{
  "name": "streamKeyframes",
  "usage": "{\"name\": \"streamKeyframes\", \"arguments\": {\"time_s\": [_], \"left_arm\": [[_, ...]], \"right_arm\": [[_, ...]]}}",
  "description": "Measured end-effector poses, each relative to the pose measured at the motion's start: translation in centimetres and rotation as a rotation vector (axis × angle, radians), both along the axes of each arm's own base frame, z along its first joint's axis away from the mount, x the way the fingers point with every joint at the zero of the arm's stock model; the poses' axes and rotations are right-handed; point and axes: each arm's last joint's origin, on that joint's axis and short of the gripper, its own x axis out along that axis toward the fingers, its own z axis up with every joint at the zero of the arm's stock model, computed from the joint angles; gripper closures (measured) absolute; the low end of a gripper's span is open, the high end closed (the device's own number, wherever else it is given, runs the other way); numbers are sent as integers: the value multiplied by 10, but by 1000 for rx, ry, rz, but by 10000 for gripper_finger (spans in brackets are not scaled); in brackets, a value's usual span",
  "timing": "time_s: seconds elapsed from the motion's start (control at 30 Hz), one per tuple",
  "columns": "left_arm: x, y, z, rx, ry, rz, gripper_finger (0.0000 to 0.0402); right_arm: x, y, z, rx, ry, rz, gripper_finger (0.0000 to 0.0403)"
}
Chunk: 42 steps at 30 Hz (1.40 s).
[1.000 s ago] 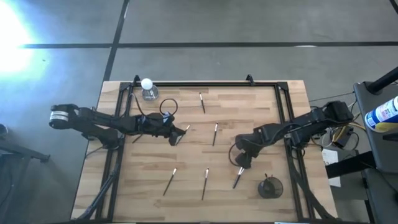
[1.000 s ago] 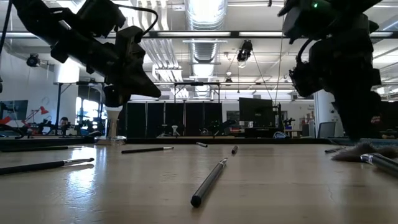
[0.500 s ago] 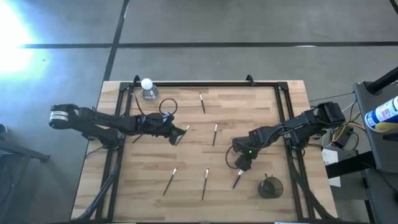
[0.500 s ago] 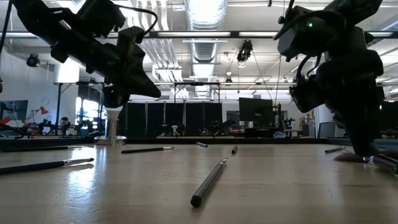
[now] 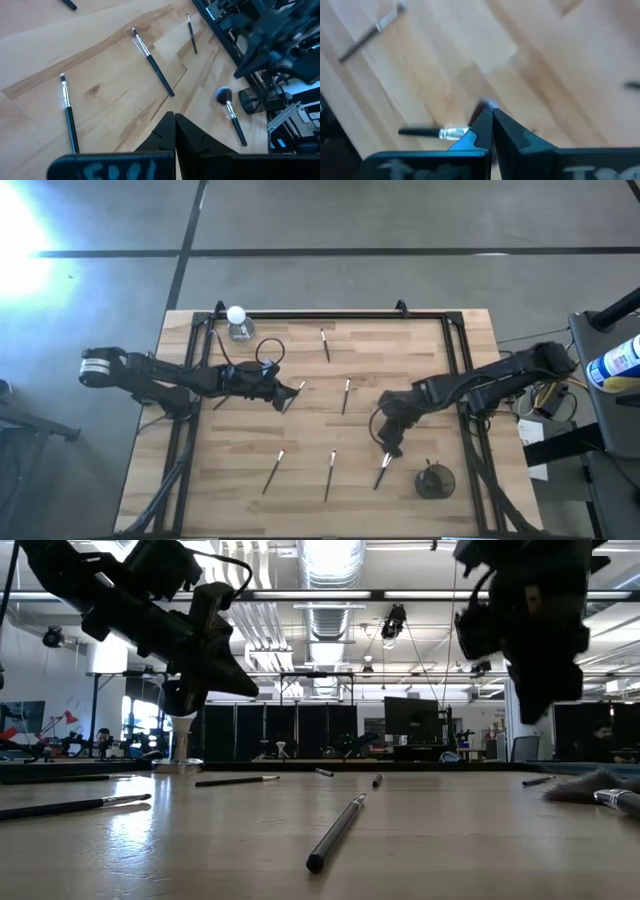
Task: Put items in baskets/containers
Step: Put the highlighter brush into the brush holder
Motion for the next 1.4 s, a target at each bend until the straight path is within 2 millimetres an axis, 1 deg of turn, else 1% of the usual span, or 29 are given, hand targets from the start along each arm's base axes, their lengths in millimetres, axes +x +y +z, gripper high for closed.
{"name": "streamKeyframes", "arguments": {"time_s": [0.17,0.27,0.33,0.4,0.53,0.63,0.77,0.93,1.13,1.27,1.4], "left_arm": [[2,0,4,-25,-33,-8,401],[5,-1,10,-53,-55,-19,399],[7,-1,14,-58,-67,-34,391],[8,-1,17,-63,-77,-34,376],[10,-1,20,-69,-88,-31,341],[10,-1,20,-69,-86,-31,322],[9,-2,19,-44,-79,-46,310],[10,-3,19,2,-79,-69,313],[10,-3,19,17,-78,-75,324],[10,-3,19,21,-78,-77,328],[9,-3,19,21,-75,-77,329]], "right_arm": [[0,-4,35,-95,-134,-51,395],[2,-4,52,-138,-179,-45,395],[5,-4,62,-149,-198,-29,395],[7,-4,68,-155,-190,-19,395],[8,-3,70,-142,-132,-16,394],[9,0,64,-68,-95,24,385],[8,8,43,-8,-7,85,354],[8,17,14,6,115,124,302],[10,21,-13,12,219,153,252],[10,22,-24,12,256,167,237],[14,24,-30,30,240,182,237]]}}
